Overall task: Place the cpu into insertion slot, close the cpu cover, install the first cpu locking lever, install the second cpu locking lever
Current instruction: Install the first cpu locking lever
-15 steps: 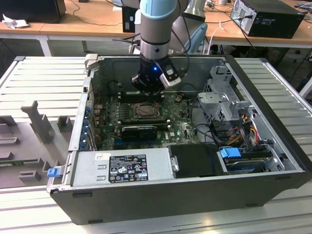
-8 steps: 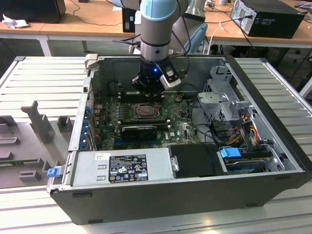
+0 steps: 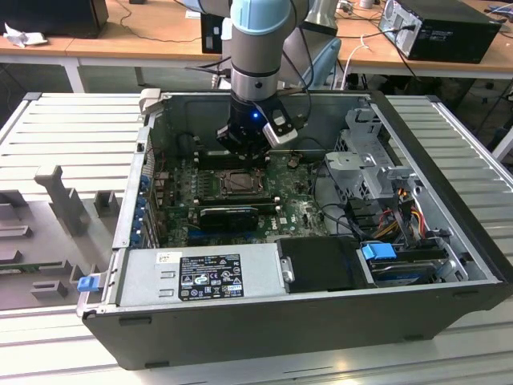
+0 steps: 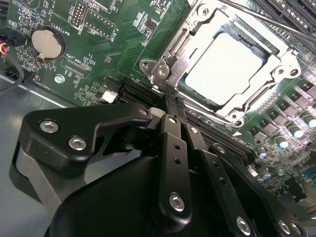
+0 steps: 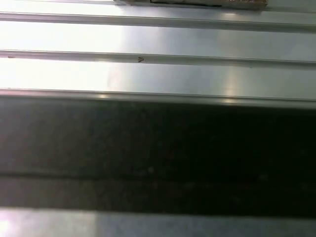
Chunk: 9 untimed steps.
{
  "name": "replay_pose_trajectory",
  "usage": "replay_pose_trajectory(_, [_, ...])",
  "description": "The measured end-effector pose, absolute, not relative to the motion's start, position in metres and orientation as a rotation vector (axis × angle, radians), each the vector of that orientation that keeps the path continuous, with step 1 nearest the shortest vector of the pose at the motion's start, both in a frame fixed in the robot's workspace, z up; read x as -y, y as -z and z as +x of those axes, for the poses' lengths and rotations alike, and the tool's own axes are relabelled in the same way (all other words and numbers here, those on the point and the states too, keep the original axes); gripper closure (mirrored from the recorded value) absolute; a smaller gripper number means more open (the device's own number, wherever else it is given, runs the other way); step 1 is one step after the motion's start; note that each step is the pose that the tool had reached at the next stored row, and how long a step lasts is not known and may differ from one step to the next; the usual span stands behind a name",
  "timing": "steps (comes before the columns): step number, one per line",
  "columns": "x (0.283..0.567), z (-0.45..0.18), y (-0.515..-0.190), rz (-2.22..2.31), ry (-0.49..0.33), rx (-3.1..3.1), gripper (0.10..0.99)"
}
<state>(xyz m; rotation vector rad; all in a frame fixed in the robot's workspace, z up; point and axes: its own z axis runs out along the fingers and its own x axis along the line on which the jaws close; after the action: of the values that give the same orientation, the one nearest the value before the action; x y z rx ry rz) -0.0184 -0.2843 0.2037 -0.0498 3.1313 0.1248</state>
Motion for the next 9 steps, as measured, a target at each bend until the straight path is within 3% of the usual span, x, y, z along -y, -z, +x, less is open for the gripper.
replay_pose_trajectory(9, [0.2844,-0.0182,-0.2011,-0.050,-0.105,-3.132,0.980])
